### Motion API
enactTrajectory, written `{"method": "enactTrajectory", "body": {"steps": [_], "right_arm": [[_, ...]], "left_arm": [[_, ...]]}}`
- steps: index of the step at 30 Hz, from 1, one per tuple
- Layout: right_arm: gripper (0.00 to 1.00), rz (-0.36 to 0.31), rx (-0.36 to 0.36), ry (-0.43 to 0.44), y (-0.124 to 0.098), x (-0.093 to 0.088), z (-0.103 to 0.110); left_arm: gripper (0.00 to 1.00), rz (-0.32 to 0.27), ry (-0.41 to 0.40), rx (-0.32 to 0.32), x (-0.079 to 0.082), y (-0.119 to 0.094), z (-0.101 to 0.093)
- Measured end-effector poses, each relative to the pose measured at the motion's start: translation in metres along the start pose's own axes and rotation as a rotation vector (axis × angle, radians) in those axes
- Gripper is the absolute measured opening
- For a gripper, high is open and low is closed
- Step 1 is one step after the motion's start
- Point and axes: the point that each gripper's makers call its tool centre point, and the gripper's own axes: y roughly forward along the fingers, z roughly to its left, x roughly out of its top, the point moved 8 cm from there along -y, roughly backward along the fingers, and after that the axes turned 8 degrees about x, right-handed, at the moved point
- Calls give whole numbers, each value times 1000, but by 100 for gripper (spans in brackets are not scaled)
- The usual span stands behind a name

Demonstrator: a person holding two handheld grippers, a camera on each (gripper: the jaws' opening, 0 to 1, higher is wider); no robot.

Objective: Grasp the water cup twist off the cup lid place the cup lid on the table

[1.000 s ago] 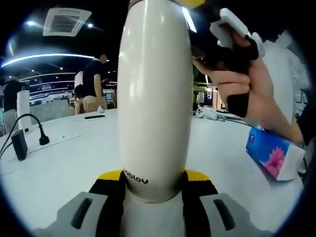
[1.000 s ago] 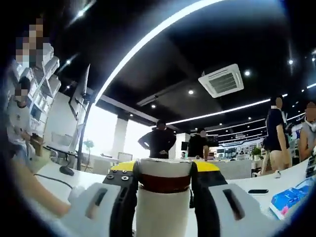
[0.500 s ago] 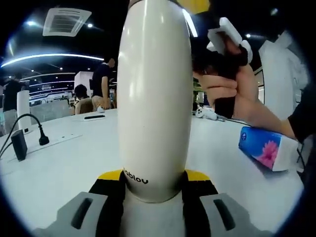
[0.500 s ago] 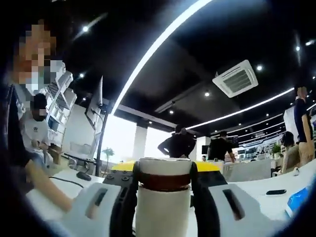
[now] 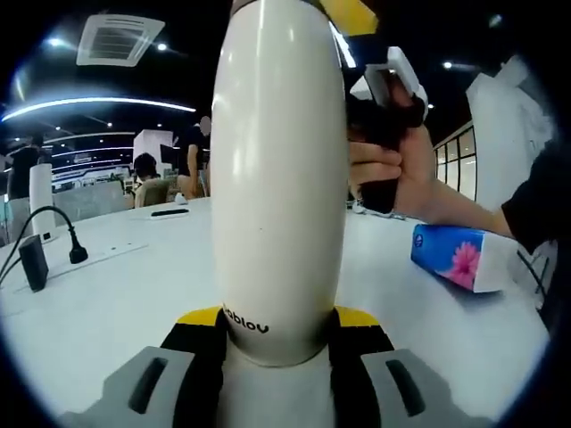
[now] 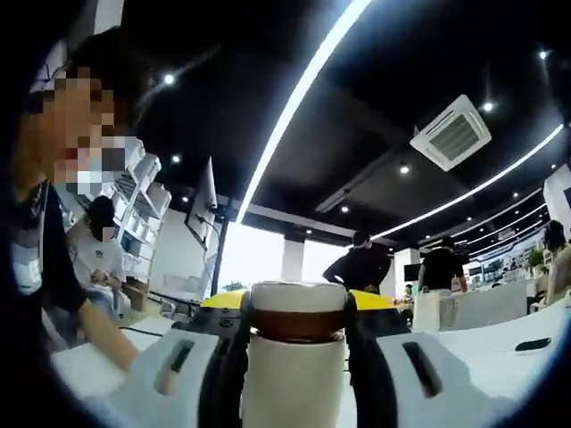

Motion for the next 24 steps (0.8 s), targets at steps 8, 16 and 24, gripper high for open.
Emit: {"method": "enactTrajectory", "body": {"steps": [8,16,24], "right_arm": [[45,-68,105,173,-2,-3,-9],[45,-98,166,242,-3,-6,-14],[45,-119,220,310,-4,-6,-19]], "left_arm": [[47,-1,0,-2,0,0,0],[47,-4,0,-3,0,1,0],[47,-3,1,-8,1,3,1]]}}
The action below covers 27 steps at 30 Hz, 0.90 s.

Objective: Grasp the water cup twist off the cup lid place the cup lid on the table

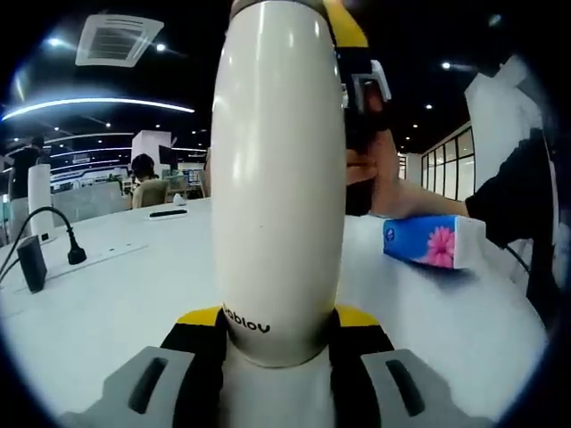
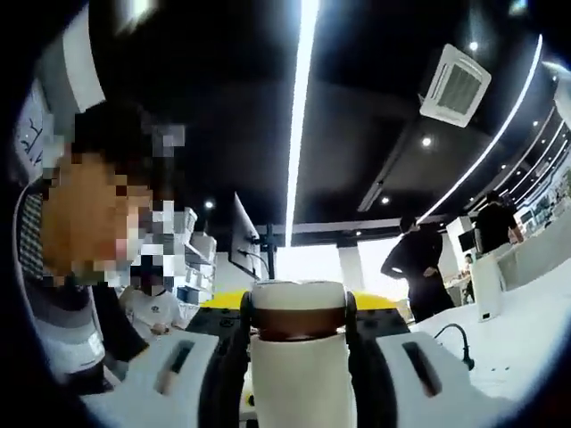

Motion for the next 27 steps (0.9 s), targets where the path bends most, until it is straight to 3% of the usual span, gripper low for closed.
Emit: {"method": "enactTrajectory", "body": {"steps": [14,20,24,27], "right_arm": [[45,-9,69,50,-2,0,-4],[46,14,56,41,0,-2,0],[52,45,18,18,0,0,-1],[55,94,-13,-57,0,-1,1]], "left_arm": [[47,-2,1,-5,1,2,2],[47,-1,1,-5,1,1,2],[47,-1,1,-6,1,1,2],[47,-1,1,-7,0,0,2]]}}
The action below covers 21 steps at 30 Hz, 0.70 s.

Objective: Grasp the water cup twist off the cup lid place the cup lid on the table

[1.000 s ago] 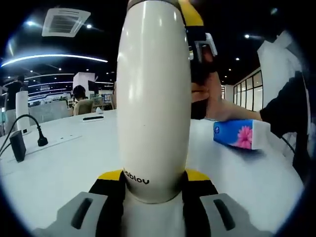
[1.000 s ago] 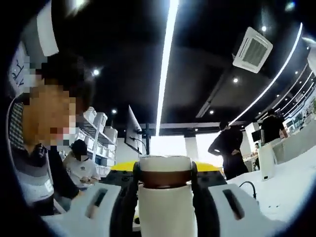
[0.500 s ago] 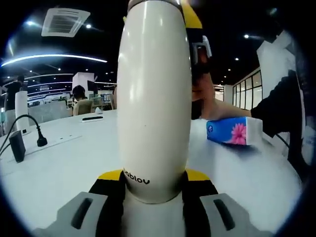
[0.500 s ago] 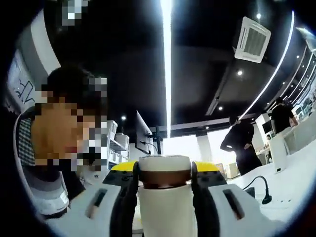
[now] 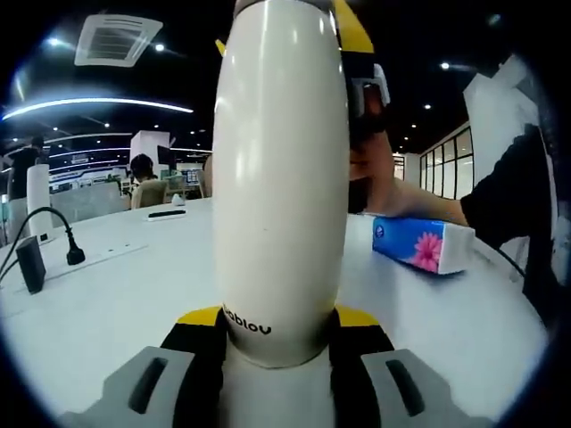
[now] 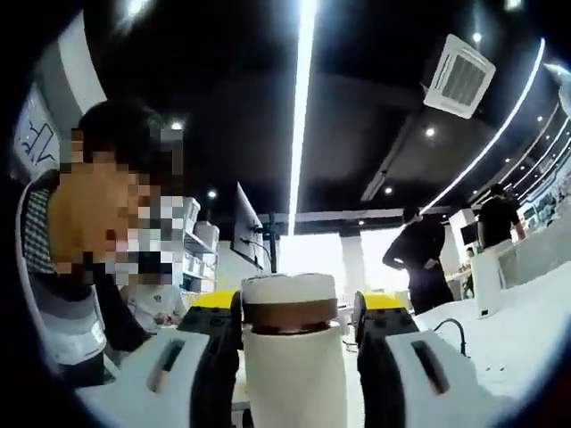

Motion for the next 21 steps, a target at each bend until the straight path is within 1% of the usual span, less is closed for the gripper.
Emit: {"method": "enactTrajectory", "body": {"steps": [1,3,5,8,10,11,12,13,14,15,16,17,18,19,20,21], "right_arm": [[57,6,-15,-16,0,0,1],[58,15,-36,-4,1,0,4],[60,33,-64,-32,3,1,7],[62,82,-102,-84,7,-2,15],[64,120,-167,-128,7,-4,19],[66,121,-183,-126,8,-5,22],[66,140,-219,-134,6,-6,23],[67,145,-248,-163,6,-4,25],[67,136,-269,-163,7,-3,28],[67,150,-326,-173,4,-2,28],[67,147,-357,-191,3,-2,30],[66,165,-405,-213,1,-2,31],[65,184,-453,-256,-2,0,32],[65,173,-478,-276,-3,2,36],[64,183,-516,-292,-4,4,38],[64,189,-539,-310,-5,4,39]], "left_arm": [[47,0,0,1,0,0,0],[47,1,0,0,0,-1,-1],[47,1,0,0,0,-1,-1],[47,1,0,0,0,-1,-2],[47,2,0,0,0,-1,-3],[47,2,0,0,-1,-1,-3],[47,2,0,0,-1,-1,-3],[47,1,0,0,-1,-1,-3],[47,1,0,-1,-1,-1,-3],[47,1,0,-1,-1,-1,-3],[47,1,0,-1,-1,-1,-3],[47,1,0,-1,-1,-1,-3],[47,1,0,-1,-1,-2,-3],[47,1,0,0,-1,-2,-3],[47,1,0,0,-1,-2,-3],[47,1,0,0,-1,-2,-3]]}}
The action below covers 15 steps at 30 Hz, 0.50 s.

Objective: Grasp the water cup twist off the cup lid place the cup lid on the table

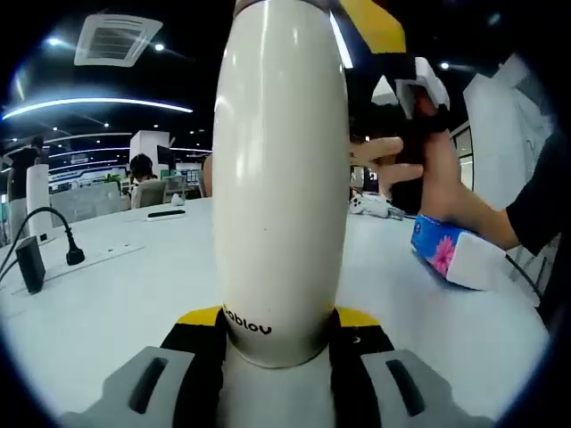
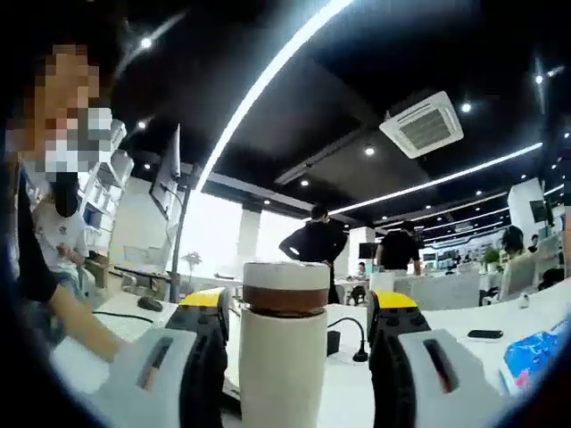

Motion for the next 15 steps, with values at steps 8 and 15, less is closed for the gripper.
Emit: {"method": "enactTrajectory", "body": {"steps": [8,15], "right_arm": [[63,84,-216,-94,-1,1,27],[50,76,-299,-186,6,12,45]], "left_arm": [[47,1,0,2,0,0,0],[47,2,0,6,0,-1,0]]}}
